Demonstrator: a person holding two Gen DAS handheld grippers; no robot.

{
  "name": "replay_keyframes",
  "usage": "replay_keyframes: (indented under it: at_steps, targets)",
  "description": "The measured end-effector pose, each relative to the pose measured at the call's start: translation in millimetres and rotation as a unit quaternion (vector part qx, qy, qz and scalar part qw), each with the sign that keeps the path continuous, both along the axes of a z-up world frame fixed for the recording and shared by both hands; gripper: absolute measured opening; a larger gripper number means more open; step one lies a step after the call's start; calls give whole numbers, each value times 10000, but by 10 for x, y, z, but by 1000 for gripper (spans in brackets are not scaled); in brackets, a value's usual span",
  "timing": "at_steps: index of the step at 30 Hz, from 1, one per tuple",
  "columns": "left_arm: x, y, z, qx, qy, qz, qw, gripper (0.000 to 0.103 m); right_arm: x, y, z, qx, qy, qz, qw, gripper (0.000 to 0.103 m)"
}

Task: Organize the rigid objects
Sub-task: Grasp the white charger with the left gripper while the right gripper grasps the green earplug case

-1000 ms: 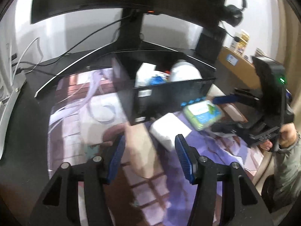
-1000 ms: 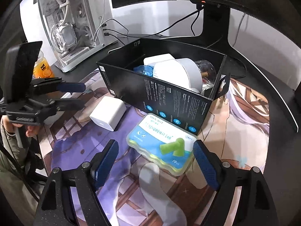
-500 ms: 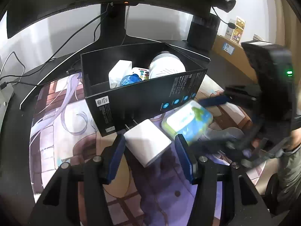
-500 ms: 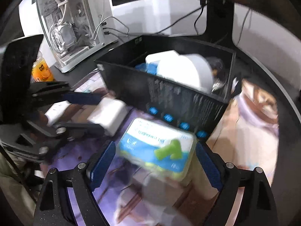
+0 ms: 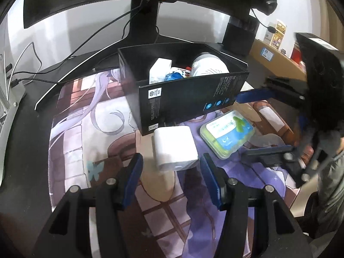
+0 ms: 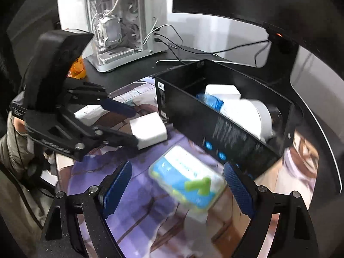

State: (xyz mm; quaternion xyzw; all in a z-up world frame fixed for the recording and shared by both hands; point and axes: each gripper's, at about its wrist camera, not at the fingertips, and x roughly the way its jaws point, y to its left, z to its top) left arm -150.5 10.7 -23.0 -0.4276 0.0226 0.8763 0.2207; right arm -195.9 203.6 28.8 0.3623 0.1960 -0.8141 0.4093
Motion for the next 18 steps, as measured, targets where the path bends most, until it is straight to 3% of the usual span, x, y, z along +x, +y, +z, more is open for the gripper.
replay_keyframes:
  at_steps: [7, 13, 18]
  targets:
    - [53, 118, 29, 27, 116, -210, 9997, 56, -60, -83, -171, 321, -49, 235, 9992, 89]
    - [8, 121, -1, 0, 89, -125, 9999, 56, 91, -50, -223, 345, -542, 308, 9975, 84]
    - [-77, 164, 4, -26, 79, -94, 9999, 56, 176, -85, -249, 418, -539, 312, 9972, 61]
